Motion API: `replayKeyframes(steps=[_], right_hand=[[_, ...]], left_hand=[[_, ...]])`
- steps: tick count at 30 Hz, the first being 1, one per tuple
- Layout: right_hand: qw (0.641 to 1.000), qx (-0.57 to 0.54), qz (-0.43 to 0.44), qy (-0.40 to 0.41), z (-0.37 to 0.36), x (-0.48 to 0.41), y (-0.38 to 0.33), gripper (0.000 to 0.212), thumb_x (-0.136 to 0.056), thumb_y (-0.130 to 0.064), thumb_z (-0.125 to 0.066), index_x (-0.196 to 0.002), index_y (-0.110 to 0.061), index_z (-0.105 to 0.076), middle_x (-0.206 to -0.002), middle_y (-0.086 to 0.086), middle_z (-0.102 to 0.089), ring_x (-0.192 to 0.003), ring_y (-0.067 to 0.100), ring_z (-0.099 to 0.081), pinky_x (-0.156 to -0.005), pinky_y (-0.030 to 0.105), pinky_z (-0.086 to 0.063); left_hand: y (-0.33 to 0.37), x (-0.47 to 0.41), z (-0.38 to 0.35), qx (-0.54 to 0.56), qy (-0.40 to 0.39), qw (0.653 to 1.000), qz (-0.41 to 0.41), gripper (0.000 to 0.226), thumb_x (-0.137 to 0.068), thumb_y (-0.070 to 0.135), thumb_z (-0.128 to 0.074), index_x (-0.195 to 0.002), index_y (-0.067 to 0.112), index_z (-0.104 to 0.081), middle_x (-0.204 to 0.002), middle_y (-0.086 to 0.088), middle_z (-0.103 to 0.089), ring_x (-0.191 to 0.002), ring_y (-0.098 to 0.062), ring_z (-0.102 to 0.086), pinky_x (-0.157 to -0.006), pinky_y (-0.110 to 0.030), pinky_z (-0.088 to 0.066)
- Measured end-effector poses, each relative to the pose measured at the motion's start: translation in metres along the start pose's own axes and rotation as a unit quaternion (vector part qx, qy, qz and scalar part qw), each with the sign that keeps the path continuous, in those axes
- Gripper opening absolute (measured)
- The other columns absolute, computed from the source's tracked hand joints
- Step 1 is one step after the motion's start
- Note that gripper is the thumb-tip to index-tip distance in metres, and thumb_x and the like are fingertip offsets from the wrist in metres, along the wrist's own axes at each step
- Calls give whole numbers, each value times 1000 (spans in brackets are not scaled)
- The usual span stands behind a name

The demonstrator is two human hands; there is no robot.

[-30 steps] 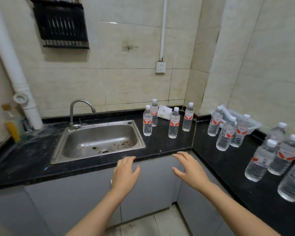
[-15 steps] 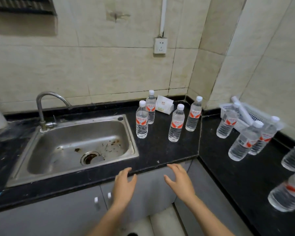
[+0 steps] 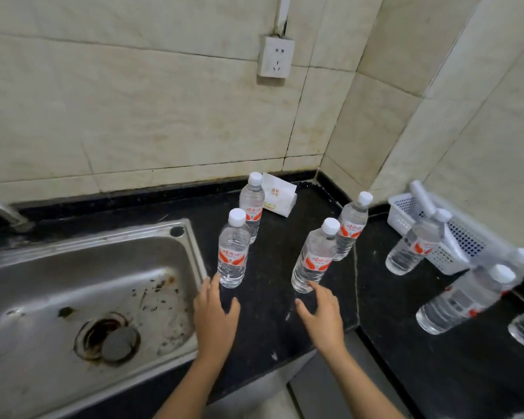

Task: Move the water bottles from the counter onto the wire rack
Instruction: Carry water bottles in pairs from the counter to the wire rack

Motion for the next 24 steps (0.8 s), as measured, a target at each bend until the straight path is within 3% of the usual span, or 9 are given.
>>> replayKeyframes(steps=[6,11,15,21,24], right_hand=[[992,-72,-54,83,0,-33,12,74,-77,-13,-70,-140,-16,-31,-132,9,-49,-124,25,-41,-97,31,-34],[986,-122,-73,82,-3,-70,26,85,-70,-11,-76,-140,-15,-28,-136,12,-45,-128,27,-42,-104,42,-39],[984,-161,-49,52,-1,-99,28,89,-64,-9,-80,-138,-19,-31,-134,2,-47,-124,21,-46,-105,40,-39],[971,-232,-37,-34,-8,-126,29,107,-54,-15,-83,-141,-23,-22,-131,1,-49,-120,19,-48,-107,41,-37],[974,-218,-46,-43,-13,-143,26,93,-59,-11,-82,-135,-22,-30,-117,-5,-52,-114,20,-52,-102,39,-40]], left_hand=[[16,-37,-16,65,32,997,-15,91,-76,12,-71,-146,12,-13,-154,-11,-23,-142,-25,-22,-114,-33,-17],[4,-72,-35,140,12,989,39,114,-60,14,-83,-144,30,-8,-149,-6,-32,-135,-24,-38,-111,-49,-33],[15,-83,-37,174,-6,983,61,116,-62,2,-80,-146,26,-5,-151,-5,-29,-136,-23,-34,-112,-35,-26],[10,-101,-43,188,3,981,51,115,-58,0,-82,-144,32,-13,-145,-6,-38,-130,-22,-40,-110,-40,-30],[11,-106,-47,186,20,980,61,100,-58,-2,-81,-139,22,-28,-131,-6,-51,-119,-24,-50,-105,-42,-38]])
Point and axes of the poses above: each hand's wrist, its own x-axis away from the middle knuckle, its own z-axis out of the back of the hand, y = z × x, the point moved 2 cm from there along -x, towards the middle knuckle
